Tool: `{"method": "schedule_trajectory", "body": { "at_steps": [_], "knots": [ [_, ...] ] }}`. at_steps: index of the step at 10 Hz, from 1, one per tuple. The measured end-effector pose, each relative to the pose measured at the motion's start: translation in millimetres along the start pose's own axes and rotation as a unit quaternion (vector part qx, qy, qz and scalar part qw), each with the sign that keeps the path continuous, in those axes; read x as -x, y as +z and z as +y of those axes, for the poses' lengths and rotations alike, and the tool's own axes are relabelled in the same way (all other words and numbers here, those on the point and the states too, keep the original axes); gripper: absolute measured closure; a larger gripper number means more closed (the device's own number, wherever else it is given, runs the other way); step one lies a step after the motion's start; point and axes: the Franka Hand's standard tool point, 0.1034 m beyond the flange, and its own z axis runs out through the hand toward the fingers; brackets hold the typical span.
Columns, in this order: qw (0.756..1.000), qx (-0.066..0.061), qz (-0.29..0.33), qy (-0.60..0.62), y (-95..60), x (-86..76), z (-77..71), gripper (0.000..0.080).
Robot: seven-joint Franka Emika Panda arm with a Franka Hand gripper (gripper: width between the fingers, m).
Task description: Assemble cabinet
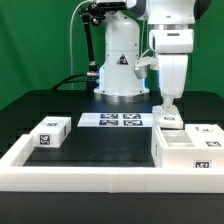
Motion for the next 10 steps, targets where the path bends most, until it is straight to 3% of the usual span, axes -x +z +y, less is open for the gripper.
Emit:
{"method": "schedule_trajectory", "body": {
  "at_steps": [2,6,9,10],
  "knots": [
    [1.000,-0.004,-0.002,0.001,-3.0,-0.9,5.0,0.0729],
    [1.000,-0.009,0.000,0.005,5.2,4.4,2.1,0.0729],
    [1.000,-0.008,0.000,0.006,3.7,3.8,4.9,0.0729],
    [1.000,-0.021,-0.007,0.005,1.6,5.8,6.2,0.0729]
  ]
}}
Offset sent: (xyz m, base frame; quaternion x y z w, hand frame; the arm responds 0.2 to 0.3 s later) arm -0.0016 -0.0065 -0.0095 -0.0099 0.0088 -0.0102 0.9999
